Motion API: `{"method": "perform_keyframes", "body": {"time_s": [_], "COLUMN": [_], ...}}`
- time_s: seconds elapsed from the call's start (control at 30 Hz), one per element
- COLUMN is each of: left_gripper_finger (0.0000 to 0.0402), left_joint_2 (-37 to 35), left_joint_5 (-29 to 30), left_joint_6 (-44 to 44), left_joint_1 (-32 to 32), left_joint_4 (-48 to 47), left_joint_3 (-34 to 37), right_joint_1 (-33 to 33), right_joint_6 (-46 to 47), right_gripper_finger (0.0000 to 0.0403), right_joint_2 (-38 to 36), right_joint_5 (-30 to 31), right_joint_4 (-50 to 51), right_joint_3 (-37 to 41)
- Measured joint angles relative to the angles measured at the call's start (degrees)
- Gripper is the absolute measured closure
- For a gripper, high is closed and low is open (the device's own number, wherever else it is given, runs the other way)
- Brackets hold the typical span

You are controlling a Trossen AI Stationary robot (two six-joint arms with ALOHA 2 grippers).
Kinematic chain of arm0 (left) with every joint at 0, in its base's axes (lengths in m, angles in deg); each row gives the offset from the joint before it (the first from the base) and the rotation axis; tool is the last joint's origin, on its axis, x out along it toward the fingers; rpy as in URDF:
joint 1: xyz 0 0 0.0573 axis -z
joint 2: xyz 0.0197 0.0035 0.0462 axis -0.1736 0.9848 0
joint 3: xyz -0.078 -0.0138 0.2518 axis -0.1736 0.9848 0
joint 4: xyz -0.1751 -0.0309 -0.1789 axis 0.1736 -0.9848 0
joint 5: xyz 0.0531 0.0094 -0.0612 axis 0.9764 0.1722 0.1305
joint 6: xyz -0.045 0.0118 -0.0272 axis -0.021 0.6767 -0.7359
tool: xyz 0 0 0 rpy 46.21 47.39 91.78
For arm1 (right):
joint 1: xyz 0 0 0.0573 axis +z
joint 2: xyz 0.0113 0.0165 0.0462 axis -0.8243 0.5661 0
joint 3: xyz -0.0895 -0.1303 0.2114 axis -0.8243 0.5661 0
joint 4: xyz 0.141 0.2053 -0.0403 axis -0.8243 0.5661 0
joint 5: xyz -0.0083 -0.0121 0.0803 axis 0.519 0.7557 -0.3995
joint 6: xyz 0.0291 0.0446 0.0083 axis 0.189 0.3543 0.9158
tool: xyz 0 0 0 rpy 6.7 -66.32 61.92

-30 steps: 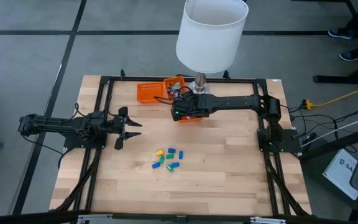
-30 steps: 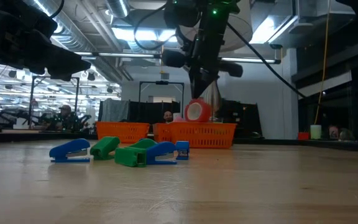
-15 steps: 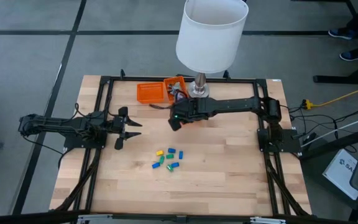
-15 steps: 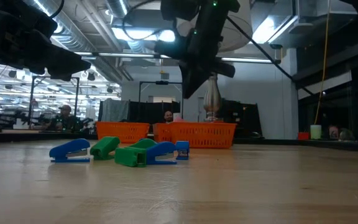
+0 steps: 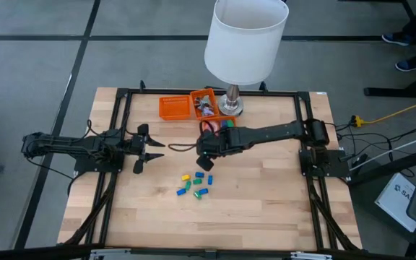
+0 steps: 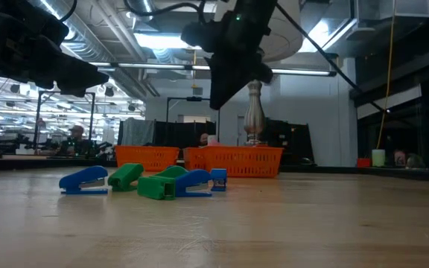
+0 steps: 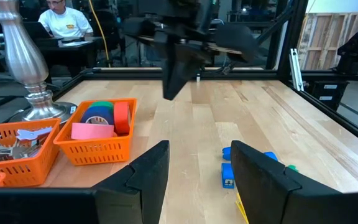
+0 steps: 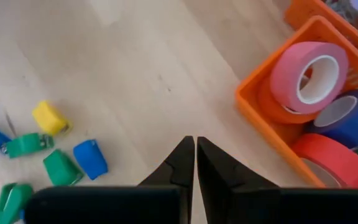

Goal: Pick and place Stapler, Stapler remover, tape
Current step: Move the left orange basket to the middle of the table

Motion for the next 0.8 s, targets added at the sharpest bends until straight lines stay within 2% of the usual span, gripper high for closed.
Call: {"method": "perform_keyframes", "body": {"time_s": [0.3, 0.53, 0.8], "left_gripper_finger": [0.0233, 0.0233, 0.0233], "left_joint_2": [0.0, 0.0, 0.0], "left_joint_5": [0.0, 0.0, 0.0], "left_joint_6": [0.0, 0.0, 0.0], "left_joint_1": [0.0, 0.0, 0.0], "left_joint_4": [0.0, 0.0, 0.0], "left_joint_3": [0.0, 0.0, 0.0], "right_joint_1": [2.9, 2.7, -0.8], "right_joint_6": [0.6, 3.4, 3.7], "right_gripper_finger": [0.0381, 0.0381, 0.0381], "right_joint_2": [0.0, 0.0, 1.2], "right_joint_5": [0.0, 5.7, 5.5], "right_joint_4": [-1.2, -9.9, -19.9], "right_joint_3": [0.0, 0.0, 0.0]}}
